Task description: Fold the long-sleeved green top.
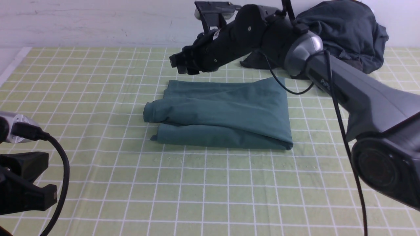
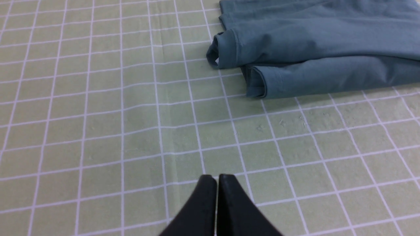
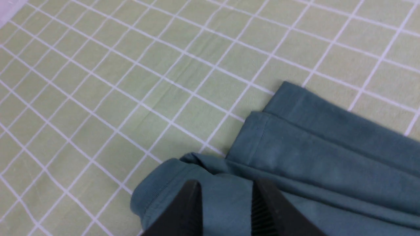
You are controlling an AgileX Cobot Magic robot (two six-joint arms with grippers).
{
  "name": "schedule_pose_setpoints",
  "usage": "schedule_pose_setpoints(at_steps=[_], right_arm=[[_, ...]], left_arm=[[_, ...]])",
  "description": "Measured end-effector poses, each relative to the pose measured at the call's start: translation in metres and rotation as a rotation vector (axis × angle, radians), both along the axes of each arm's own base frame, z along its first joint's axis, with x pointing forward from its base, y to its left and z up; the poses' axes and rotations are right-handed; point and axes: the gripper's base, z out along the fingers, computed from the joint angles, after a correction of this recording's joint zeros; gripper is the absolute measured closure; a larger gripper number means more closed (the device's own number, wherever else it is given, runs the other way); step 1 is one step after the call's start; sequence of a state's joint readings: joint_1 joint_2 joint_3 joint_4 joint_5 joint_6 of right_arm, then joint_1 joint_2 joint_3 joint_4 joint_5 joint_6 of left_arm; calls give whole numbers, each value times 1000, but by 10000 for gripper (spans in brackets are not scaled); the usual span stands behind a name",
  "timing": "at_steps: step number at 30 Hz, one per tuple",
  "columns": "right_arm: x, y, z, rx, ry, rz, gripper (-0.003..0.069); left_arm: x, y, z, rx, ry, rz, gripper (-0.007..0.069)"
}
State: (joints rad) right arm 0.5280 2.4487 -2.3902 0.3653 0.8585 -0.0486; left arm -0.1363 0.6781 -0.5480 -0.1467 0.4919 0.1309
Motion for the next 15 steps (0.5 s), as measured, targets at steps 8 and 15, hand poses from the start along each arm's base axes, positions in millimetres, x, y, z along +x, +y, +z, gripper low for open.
schedule_pose_setpoints(at_steps=[8, 15], right_arm=[[-21, 55, -91, -96, 85, 126, 669], [-34, 49, -37, -265, -40, 196, 671]], left_arm=[[0, 0, 0, 0, -3, 0, 627], [-13, 2, 9, 28, -78, -21, 627]])
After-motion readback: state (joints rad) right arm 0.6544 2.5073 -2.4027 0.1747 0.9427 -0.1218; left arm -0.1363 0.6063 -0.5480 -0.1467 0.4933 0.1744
